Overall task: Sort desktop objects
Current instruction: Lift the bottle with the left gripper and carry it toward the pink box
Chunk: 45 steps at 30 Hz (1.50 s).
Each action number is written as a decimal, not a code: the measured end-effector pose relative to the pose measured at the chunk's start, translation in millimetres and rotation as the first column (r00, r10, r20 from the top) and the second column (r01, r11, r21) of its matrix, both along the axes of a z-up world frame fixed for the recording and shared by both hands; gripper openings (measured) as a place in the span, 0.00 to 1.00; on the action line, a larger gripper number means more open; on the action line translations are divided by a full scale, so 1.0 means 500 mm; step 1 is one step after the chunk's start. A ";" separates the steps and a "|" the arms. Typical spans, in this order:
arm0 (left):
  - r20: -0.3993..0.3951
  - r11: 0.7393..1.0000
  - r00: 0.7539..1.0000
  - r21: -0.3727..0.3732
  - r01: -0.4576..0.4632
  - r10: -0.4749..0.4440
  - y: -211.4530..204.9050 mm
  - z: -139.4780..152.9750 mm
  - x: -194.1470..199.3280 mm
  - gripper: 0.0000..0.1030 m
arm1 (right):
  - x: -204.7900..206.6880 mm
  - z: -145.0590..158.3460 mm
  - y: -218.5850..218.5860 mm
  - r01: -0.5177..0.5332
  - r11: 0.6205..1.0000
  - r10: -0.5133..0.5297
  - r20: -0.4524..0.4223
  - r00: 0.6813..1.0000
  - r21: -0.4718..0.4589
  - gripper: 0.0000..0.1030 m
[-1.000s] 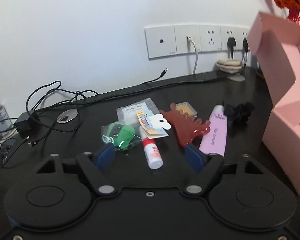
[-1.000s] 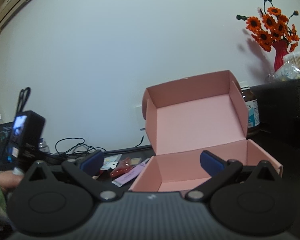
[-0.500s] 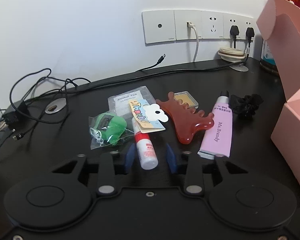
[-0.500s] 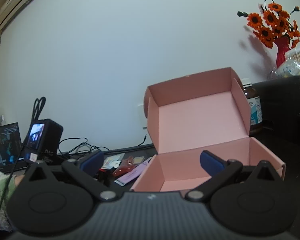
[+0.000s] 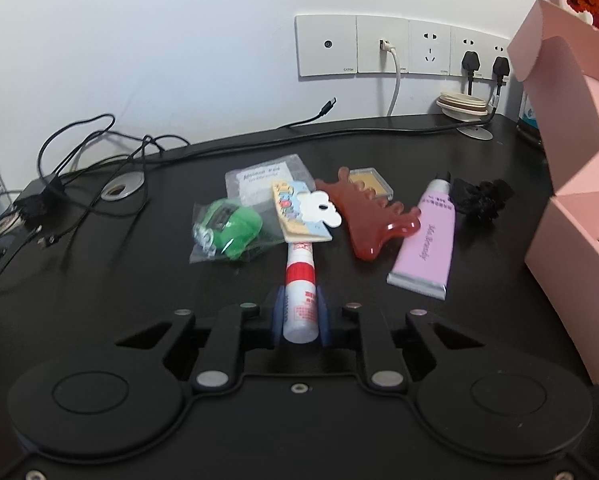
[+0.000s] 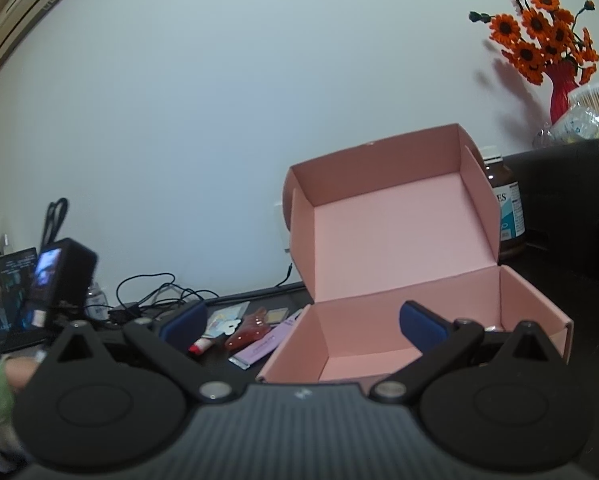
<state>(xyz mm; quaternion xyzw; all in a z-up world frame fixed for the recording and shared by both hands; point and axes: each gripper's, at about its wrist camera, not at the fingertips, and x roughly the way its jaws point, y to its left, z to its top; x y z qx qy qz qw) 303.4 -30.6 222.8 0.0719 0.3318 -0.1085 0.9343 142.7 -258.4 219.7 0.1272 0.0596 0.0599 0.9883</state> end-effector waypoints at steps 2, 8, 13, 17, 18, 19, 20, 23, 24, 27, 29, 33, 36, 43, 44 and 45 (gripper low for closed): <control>-0.010 1.000 1.000 -0.011 -0.002 0.002 0.010 0.002 -0.016 0.17 | 0.001 0.000 0.001 0.004 1.000 -0.004 -0.003 1.000 -0.003 0.99; -0.018 1.000 1.000 -0.009 -0.002 0.002 0.028 0.008 -0.071 0.17 | 0.003 0.000 0.002 0.011 1.000 -0.011 -0.008 1.000 -0.008 0.99; -0.025 1.000 1.000 -0.014 0.014 -0.014 0.044 0.011 -0.116 0.17 | 0.004 -0.001 0.002 0.015 1.000 -0.015 -0.014 1.000 -0.010 0.99; -0.033 1.000 0.999 -0.015 0.017 -0.017 0.053 0.012 -0.132 0.18 | 0.003 -0.001 0.003 0.017 1.000 -0.017 -0.010 1.000 -0.014 0.99; -0.034 1.000 0.999 -0.015 0.016 -0.016 0.054 0.012 -0.132 0.18 | 0.002 -0.001 0.003 0.018 1.000 -0.018 -0.009 1.000 -0.014 0.99; -0.036 1.000 0.999 -0.013 0.014 -0.014 0.054 0.012 -0.131 0.18 | 0.002 -0.001 0.003 0.018 1.000 -0.018 -0.008 1.000 -0.014 0.99; -0.037 1.000 0.999 -0.012 0.012 -0.012 0.054 0.011 -0.130 0.18 | 0.002 -0.001 0.003 0.018 1.000 -0.018 -0.007 1.000 -0.014 0.99; -0.029 1.000 1.000 0.000 0.008 -0.008 0.051 0.008 -0.126 0.19 | 0.001 -0.001 0.002 0.018 1.000 -0.018 -0.003 1.000 -0.010 0.99; -0.025 1.000 1.000 0.005 0.007 -0.007 0.050 0.008 -0.125 0.19 | 0.001 -0.002 0.001 0.017 1.000 -0.017 -0.003 1.000 -0.009 0.99; -0.022 1.000 1.000 0.006 0.004 -0.004 0.048 0.008 -0.119 0.19 | 0.001 -0.002 0.001 0.013 1.000 -0.013 -0.001 1.000 -0.010 0.99; -0.023 1.000 1.000 0.003 -0.001 0.001 0.047 0.008 -0.113 0.19 | 0.000 -0.003 0.001 0.010 1.000 -0.010 0.000 1.000 -0.010 0.99; -0.017 1.000 1.000 0.007 -0.006 0.006 0.040 0.006 -0.105 0.19 | -0.001 -0.003 -0.001 0.010 1.000 -0.010 0.003 1.000 -0.007 0.99; -0.014 1.000 1.000 0.017 -0.003 0.004 0.034 0.006 -0.107 0.18 | -0.001 -0.003 -0.001 0.010 1.000 -0.010 0.003 1.000 -0.006 0.99; -0.006 0.999 1.000 0.034 -0.011 0.012 0.021 0.007 -0.118 0.17 | 0.000 -0.003 0.000 0.010 1.000 -0.010 0.000 1.000 -0.010 0.99; -0.006 0.999 1.000 0.031 -0.013 0.013 0.021 0.007 -0.119 0.17 | 0.000 -0.003 0.001 0.010 1.000 -0.010 0.000 1.000 -0.011 0.99; -0.006 0.999 1.000 0.028 -0.014 0.014 0.020 0.008 -0.121 0.17 | 0.000 -0.003 0.001 0.011 1.000 -0.011 -0.001 1.000 -0.013 0.99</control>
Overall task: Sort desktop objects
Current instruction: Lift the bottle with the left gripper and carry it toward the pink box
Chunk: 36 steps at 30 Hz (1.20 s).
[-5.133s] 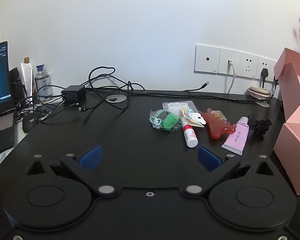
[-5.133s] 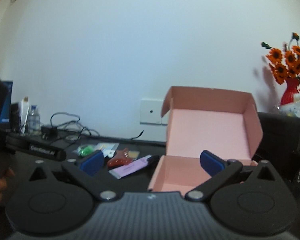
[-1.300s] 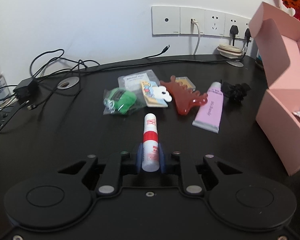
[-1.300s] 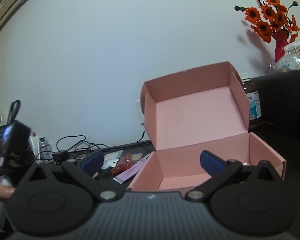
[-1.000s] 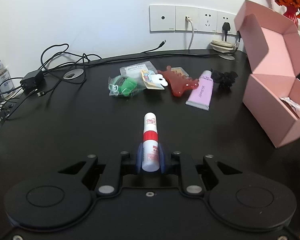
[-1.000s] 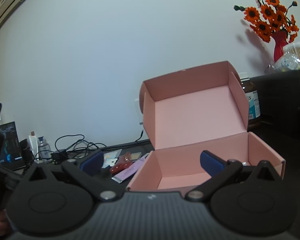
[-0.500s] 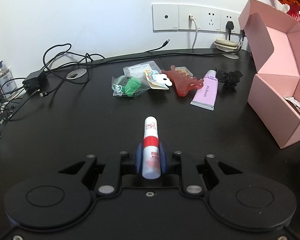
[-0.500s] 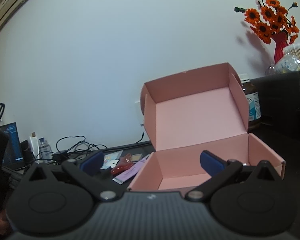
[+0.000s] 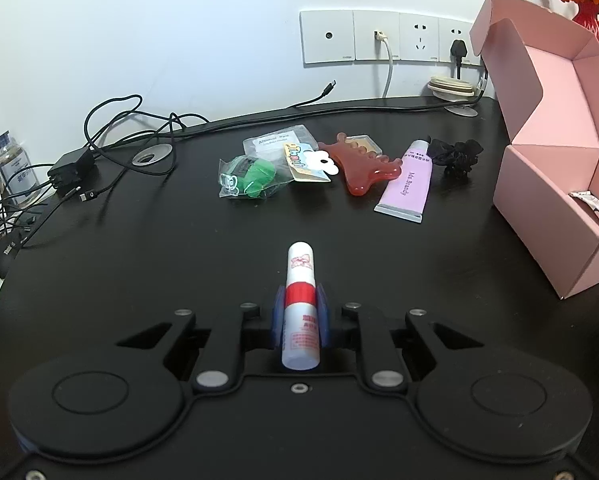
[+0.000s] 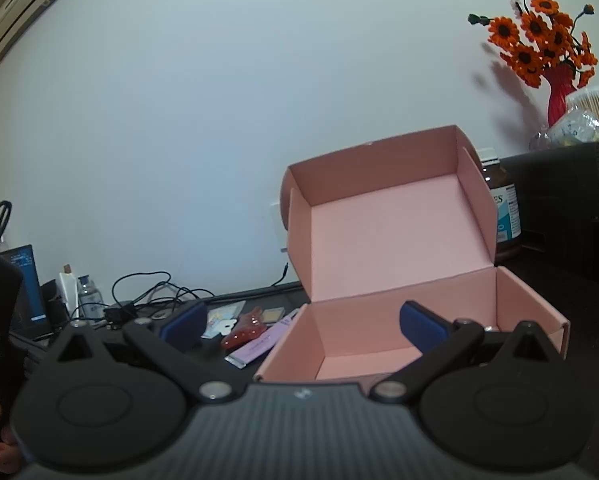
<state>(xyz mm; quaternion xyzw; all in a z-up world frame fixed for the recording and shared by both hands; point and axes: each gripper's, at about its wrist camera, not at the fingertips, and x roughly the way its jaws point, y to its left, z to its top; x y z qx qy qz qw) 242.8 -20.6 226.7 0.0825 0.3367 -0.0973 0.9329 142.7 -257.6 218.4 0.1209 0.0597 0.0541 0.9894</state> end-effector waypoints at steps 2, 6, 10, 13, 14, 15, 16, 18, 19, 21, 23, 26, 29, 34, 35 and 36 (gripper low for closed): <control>0.001 1.000 1.000 -0.006 -0.002 0.002 -0.001 0.001 -0.004 0.17 | 0.000 0.000 0.002 0.000 1.000 0.000 0.000 1.000 -0.005 0.99; 0.011 1.000 1.000 -0.026 -0.004 0.005 -0.002 0.007 -0.015 0.17 | 0.000 0.001 0.006 -0.002 1.000 0.002 0.000 1.000 -0.018 0.99; 0.028 0.999 1.000 -0.042 -0.002 0.003 -0.003 0.020 -0.026 0.17 | 0.002 0.002 0.012 -0.011 0.999 0.011 -0.001 1.000 -0.042 0.99; 0.040 0.999 0.999 -0.043 0.002 0.000 -0.006 0.029 -0.033 0.17 | 0.004 0.004 0.013 -0.015 0.998 0.015 -0.005 1.000 -0.054 0.99; 0.043 0.999 0.999 -0.044 0.003 -0.001 -0.007 0.032 -0.035 0.17 | 0.004 0.005 0.014 -0.016 0.998 0.015 -0.006 1.000 -0.057 0.99; 0.047 0.999 0.999 -0.046 0.003 -0.001 -0.007 0.035 -0.037 0.17 | 0.004 0.005 0.014 -0.014 0.998 0.013 -0.005 1.000 -0.059 0.99; 0.050 0.999 0.999 -0.048 0.004 -0.002 -0.008 0.038 -0.038 0.17 | 0.004 0.007 0.013 -0.013 0.998 0.012 -0.004 1.000 -0.061 0.99; 0.055 0.999 0.999 -0.053 0.005 -0.002 -0.010 0.045 -0.041 0.17 | 0.004 0.009 0.012 -0.011 0.998 0.011 -0.002 1.000 -0.065 0.99; 0.056 0.998 0.998 -0.055 0.005 -0.002 -0.012 0.048 -0.042 0.17 | 0.003 0.010 0.010 -0.009 0.998 0.009 0.000 1.000 -0.063 0.99; 0.062 0.998 0.998 -0.056 0.008 -0.005 -0.019 0.054 -0.045 0.17 | 0.001 0.012 0.005 -0.007 0.998 0.007 0.002 1.000 -0.060 0.99; 0.067 0.998 0.998 -0.055 0.010 -0.007 -0.026 0.058 -0.047 0.17 | 0.002 0.013 -0.003 -0.004 0.999 0.004 -0.004 1.000 -0.052 0.99; 0.055 0.998 0.998 -0.057 0.011 -0.008 -0.033 0.059 -0.047 0.17 | 0.000 0.014 -0.013 0.004 0.999 -0.004 -0.009 1.000 -0.044 0.99; 0.025 0.999 1.000 -0.048 0.005 -0.003 -0.037 0.050 -0.044 0.16 | -0.004 0.015 -0.022 0.003 0.999 -0.004 -0.013 1.000 -0.041 0.99; -0.010 1.000 1.000 -0.020 -0.019 0.019 -0.037 0.030 -0.037 0.12 | -0.006 0.010 -0.026 -0.003 0.999 0.003 -0.021 1.000 -0.039 0.99; -0.013 1.000 1.000 -0.019 -0.021 0.021 -0.037 0.030 -0.036 0.12 | -0.006 0.009 -0.026 -0.004 0.999 0.003 -0.022 1.000 -0.037 0.99; -0.017 1.000 1.000 -0.016 -0.021 0.020 -0.038 0.031 -0.035 0.12 | -0.005 0.009 -0.026 -0.003 0.999 0.003 -0.023 1.000 -0.036 0.99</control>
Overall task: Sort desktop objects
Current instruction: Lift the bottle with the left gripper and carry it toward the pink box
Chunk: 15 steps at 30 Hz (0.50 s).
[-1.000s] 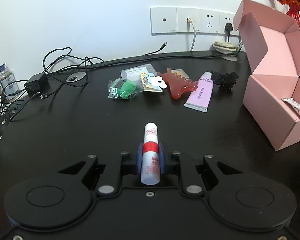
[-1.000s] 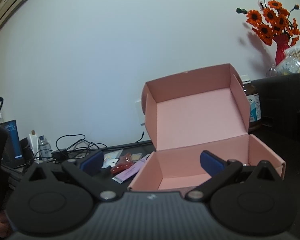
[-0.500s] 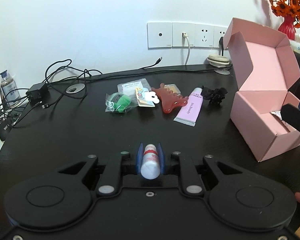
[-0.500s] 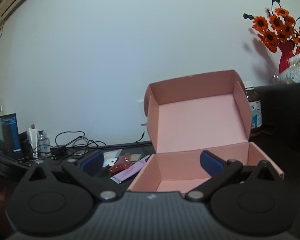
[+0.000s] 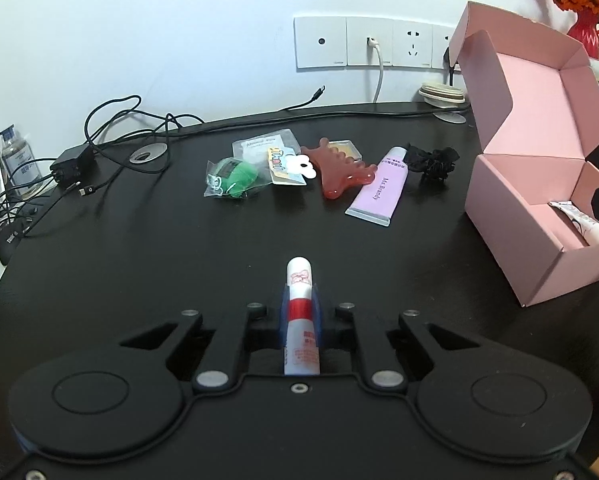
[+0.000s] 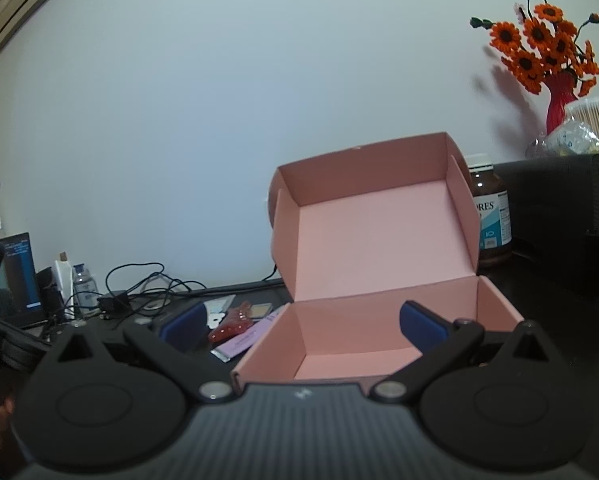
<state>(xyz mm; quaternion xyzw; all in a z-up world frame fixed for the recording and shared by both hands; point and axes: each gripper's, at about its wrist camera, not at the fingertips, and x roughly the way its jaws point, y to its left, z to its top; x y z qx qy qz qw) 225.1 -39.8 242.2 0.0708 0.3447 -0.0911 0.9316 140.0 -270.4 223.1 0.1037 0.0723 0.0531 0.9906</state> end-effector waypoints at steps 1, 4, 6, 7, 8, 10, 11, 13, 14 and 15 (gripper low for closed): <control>-0.004 1.000 1.000 0.005 0.001 -0.001 -0.001 0.001 0.001 0.12 | 0.000 0.000 0.000 -0.001 1.000 0.001 0.000 1.000 0.002 0.99; -0.005 1.000 1.000 0.025 0.005 -0.005 -0.006 0.001 0.001 0.12 | 0.001 -0.001 -0.004 -0.003 1.000 0.003 -0.003 1.000 0.012 0.99; -0.003 0.999 1.000 0.033 0.006 -0.006 -0.007 0.000 0.000 0.14 | 0.003 -0.003 -0.006 -0.002 1.000 0.002 -0.010 1.000 0.019 0.99; -0.004 0.999 1.000 0.035 0.006 -0.006 -0.006 0.000 0.001 0.14 | 0.004 -0.004 -0.007 -0.002 1.000 0.002 -0.013 1.000 0.023 0.99; -0.006 0.999 1.000 0.035 0.007 -0.006 -0.006 0.000 0.001 0.14 | 0.004 -0.004 -0.007 -0.002 1.000 0.003 -0.014 1.000 0.024 0.99; -0.010 0.999 1.000 0.038 0.007 -0.006 -0.005 0.001 0.003 0.15 | 0.004 -0.005 -0.008 -0.004 1.000 0.004 -0.015 1.000 0.025 0.99; -0.013 0.999 1.000 0.041 0.006 -0.006 -0.006 0.001 0.004 0.15 | 0.004 -0.005 -0.008 -0.004 1.000 0.005 -0.015 1.000 0.025 0.99; -0.029 0.999 1.000 0.041 0.010 -0.009 -0.006 -0.001 0.007 0.17 | 0.004 -0.005 -0.008 -0.005 1.000 0.005 -0.016 1.000 0.025 0.99; -0.036 0.999 0.999 0.037 0.014 -0.013 -0.005 -0.003 0.007 0.18 | 0.004 -0.005 -0.008 -0.004 1.000 0.005 -0.016 1.000 0.025 0.99; -0.040 0.999 0.999 0.032 0.019 -0.018 -0.003 -0.008 0.008 0.18 | 0.004 -0.005 -0.009 -0.004 1.000 0.004 -0.017 1.000 0.026 0.99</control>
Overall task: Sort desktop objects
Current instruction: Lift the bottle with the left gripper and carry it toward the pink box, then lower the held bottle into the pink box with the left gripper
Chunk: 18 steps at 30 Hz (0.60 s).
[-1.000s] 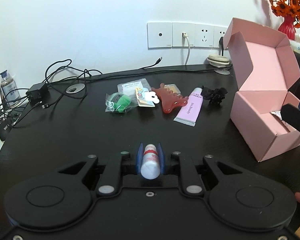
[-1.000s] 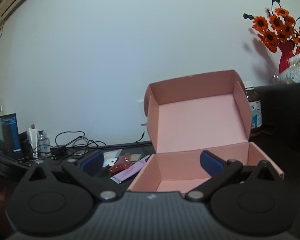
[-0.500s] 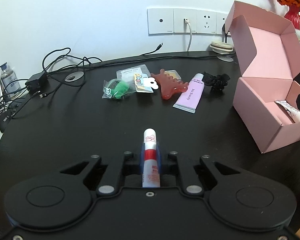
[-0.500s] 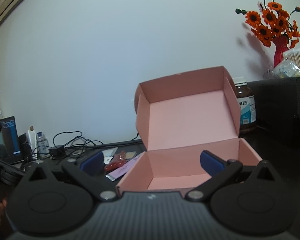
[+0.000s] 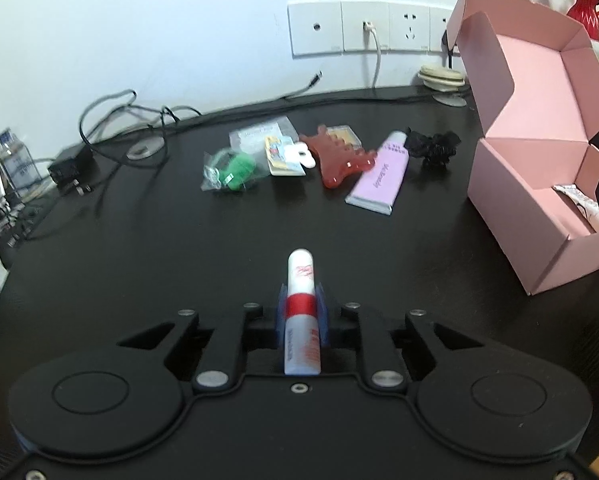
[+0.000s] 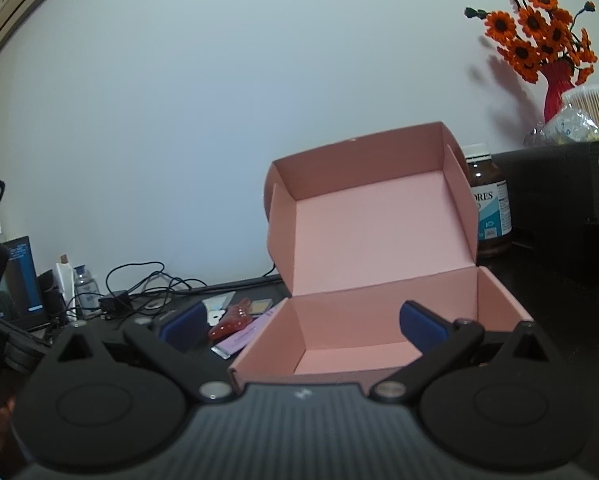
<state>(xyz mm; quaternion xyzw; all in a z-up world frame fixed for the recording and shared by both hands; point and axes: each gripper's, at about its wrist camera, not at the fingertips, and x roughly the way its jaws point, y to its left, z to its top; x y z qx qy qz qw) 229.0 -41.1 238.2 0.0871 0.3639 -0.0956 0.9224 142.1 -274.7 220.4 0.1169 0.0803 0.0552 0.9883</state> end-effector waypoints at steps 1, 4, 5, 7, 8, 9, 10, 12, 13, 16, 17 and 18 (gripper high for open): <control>-0.004 1.000 1.000 -0.005 0.005 -0.005 0.002 -0.005 0.000 0.19 | 0.000 0.000 -0.001 0.001 1.000 -0.001 0.001 1.000 0.002 0.99; -0.002 0.999 1.000 -0.033 0.022 -0.022 0.013 -0.010 -0.002 0.19 | -0.001 -0.001 -0.001 0.004 1.000 -0.004 0.001 1.000 0.003 0.99; -0.007 0.999 1.000 -0.046 0.028 -0.029 0.018 -0.010 -0.001 0.19 | 0.000 -0.001 0.000 0.004 1.000 -0.004 0.000 1.000 0.000 0.99; -0.018 0.997 0.999 -0.060 0.043 -0.044 0.024 -0.009 0.003 0.19 | -0.001 -0.001 0.001 0.005 1.000 -0.005 0.002 1.000 -0.003 0.99; -0.019 0.997 0.999 -0.058 0.049 -0.050 0.026 -0.008 0.005 0.19 | -0.001 0.000 0.002 0.005 1.000 -0.005 0.002 1.000 -0.005 0.99; -0.021 0.997 0.998 -0.053 0.054 -0.055 0.027 -0.008 0.007 0.19 | -0.001 -0.001 0.001 0.006 1.000 -0.006 0.004 1.000 -0.004 0.99; -0.023 0.997 0.998 -0.048 0.058 -0.059 0.028 -0.009 0.009 0.19 | -0.002 -0.001 0.001 0.007 1.000 -0.007 0.007 1.000 -0.003 0.99; -0.026 0.997 0.997 -0.043 0.066 -0.067 0.029 -0.009 0.012 0.19 | -0.003 -0.002 0.000 0.006 1.000 -0.006 0.009 1.000 0.000 0.99; -0.027 0.997 0.997 -0.040 0.070 -0.071 0.029 -0.008 0.014 0.19 | -0.003 -0.002 0.000 0.005 1.000 -0.005 0.009 1.000 0.001 0.99; -0.031 0.996 0.996 -0.025 0.085 -0.086 0.024 -0.007 0.018 0.19 | -0.002 -0.003 -0.004 0.002 1.000 -0.002 0.009 1.000 0.012 0.99; -0.030 0.996 0.996 -0.019 0.089 -0.090 0.023 -0.008 0.018 0.19 | -0.001 -0.004 -0.006 0.001 1.000 -0.001 0.007 1.000 0.017 0.99; -0.026 0.996 0.995 -0.013 0.092 -0.092 0.021 -0.008 0.017 0.18 | 0.000 -0.004 -0.008 0.000 1.000 0.000 0.006 1.000 0.023 0.99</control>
